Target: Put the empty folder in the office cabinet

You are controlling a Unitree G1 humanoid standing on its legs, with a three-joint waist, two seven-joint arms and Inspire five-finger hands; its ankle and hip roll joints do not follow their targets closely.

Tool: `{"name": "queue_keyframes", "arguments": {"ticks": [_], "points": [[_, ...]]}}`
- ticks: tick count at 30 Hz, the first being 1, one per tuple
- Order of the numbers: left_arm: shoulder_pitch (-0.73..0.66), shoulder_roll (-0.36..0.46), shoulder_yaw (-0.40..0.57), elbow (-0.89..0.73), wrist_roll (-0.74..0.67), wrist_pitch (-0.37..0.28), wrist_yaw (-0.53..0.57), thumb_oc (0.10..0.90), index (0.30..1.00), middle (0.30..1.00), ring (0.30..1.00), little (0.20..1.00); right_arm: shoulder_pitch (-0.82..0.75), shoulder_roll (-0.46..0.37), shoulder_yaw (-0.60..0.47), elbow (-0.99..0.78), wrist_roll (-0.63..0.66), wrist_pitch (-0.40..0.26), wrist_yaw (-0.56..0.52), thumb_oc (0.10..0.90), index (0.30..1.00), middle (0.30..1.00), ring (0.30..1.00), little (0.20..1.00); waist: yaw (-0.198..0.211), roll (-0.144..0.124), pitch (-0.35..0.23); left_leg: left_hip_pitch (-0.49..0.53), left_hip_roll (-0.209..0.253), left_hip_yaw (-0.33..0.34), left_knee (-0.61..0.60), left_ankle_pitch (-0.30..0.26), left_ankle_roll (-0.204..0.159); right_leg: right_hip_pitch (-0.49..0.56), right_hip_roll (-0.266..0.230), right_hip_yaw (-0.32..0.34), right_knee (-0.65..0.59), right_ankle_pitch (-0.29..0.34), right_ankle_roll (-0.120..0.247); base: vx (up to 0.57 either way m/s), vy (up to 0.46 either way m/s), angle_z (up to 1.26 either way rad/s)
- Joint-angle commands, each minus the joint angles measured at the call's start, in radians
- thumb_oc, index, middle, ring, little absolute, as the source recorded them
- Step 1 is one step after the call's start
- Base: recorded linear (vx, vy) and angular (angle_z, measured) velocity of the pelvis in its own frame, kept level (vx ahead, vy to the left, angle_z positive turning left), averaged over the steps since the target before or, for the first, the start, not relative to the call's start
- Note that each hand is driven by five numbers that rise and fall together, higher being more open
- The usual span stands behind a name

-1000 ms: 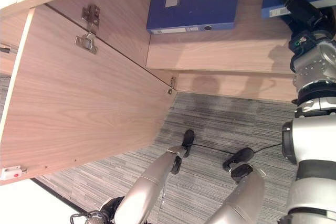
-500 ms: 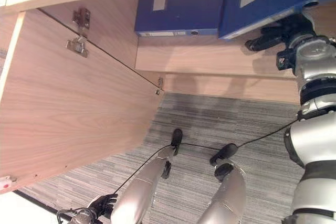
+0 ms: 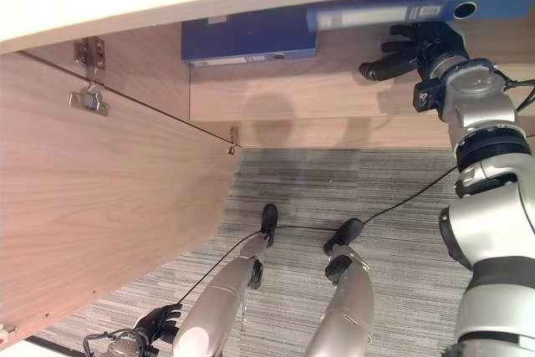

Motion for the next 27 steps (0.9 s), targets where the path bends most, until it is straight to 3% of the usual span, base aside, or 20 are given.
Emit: {"name": "queue_keyframes", "arguments": {"ticks": [1, 2, 3, 4, 5, 8, 21, 27], "points": [[0.114, 0.075, -0.004, 0.054, -0.016, 0.025, 0.005, 0.800, 0.900, 0.900, 0.900, 0.900, 0.016, -0.025, 0.177, 0.099, -0.199, 0.055, 0.053, 0.800, 0.900, 0.900, 0.900, 0.900, 0.018, 0.033, 0.054, 0.008, 0.040, -0.023, 0.030, -0.144, -0.051, 0.025, -0.024, 0.026, -0.050, 0.085, 0.118, 0.00, 0.000, 0.00], [0.120, 0.077, -0.004, 0.042, -0.013, 0.023, 0.012, 0.800, 0.900, 0.900, 0.900, 0.900, 0.004, -0.037, 0.267, 0.104, -0.354, 0.049, 0.067, 0.800, 0.900, 0.900, 0.900, 0.900, 0.015, 0.027, 0.055, 0.007, 0.040, -0.024, 0.029, -0.144, -0.050, 0.024, -0.023, 0.026, -0.054, 0.088, 0.118, 0.00, 0.000, 0.00], [0.120, 0.075, -0.003, 0.042, -0.013, 0.023, 0.013, 0.800, 0.900, 0.900, 0.900, 0.900, 0.001, -0.036, 0.270, 0.106, -0.355, 0.049, 0.069, 0.800, 0.900, 0.900, 0.900, 0.900, 0.013, 0.029, 0.056, 0.007, 0.040, -0.024, 0.029, -0.144, -0.050, 0.024, -0.023, 0.026, -0.054, 0.088, 0.118, 0.00, 0.000, 0.00], [0.127, 0.075, -0.003, 0.024, -0.006, 0.021, 0.022, 0.800, 0.900, 0.900, 0.900, 0.900, -0.009, -0.049, 0.363, 0.074, -0.519, 0.038, 0.070, 0.800, 0.900, 0.900, 0.900, 0.900, 0.010, 0.019, 0.059, 0.006, 0.039, -0.024, 0.028, -0.145, -0.050, 0.025, -0.021, 0.027, -0.059, 0.090, 0.118, 0.00, 0.000, 0.00], [0.127, 0.074, -0.003, 0.023, -0.006, 0.021, 0.022, 0.800, 0.900, 0.900, 0.900, 0.900, -0.010, -0.050, 0.364, 0.074, -0.519, 0.039, 0.070, 0.800, 0.900, 0.900, 0.900, 0.900, 0.009, 0.020, 0.059, 0.007, 0.039, -0.024, 0.028, -0.145, -0.050, 0.025, -0.021, 0.027, -0.059, 0.090, 0.118, 0.00, 0.000, 0.00], [0.147, 0.061, 0.017, -0.041, -0.001, 0.016, 0.047, 0.800, 0.900, 0.900, 0.900, 0.900, 0.004, -0.079, 0.487, -0.101, -0.765, 0.007, 0.046, 0.800, 0.900, 0.900, 0.900, 0.900, -0.003, 0.003, 0.061, 0.004, 0.038, -0.023, 0.022, -0.150, -0.048, 0.022, -0.018, 0.030, -0.070, 0.091, 0.121, 0.00, 0.002, -0.02], [0.151, 0.051, 0.029, -0.109, -0.023, 0.015, 0.049, 0.800, 0.900, 0.900, 0.900, 0.900, 0.047, -0.065, 0.555, -0.218, -0.967, 0.010, 0.071, 0.800, 0.900, 0.900, 0.900, 0.900, -0.020, -0.001, 0.061, -0.007, 0.037, -0.022, 0.018, -0.156, -0.045, 0.012, -0.005, 0.036, -0.093, 0.100, 0.120, 0.00, 0.005, -0.07], [0.151, 0.042, 0.041, -0.115, -0.023, 0.024, 0.046, 0.800, 0.900, 0.900, 0.900, 0.900, 0.106, -0.080, 0.552, -0.371, -0.979, 0.010, 0.101, 0.800, 0.900, 0.900, 0.900, 0.900, -0.032, -0.014, 0.061, -0.013, 0.042, -0.020, 0.017, -0.155, -0.046, 0.013, 0.005, 0.033, -0.106, 0.105, 0.119, 0.01, -0.008, -0.06]]}}
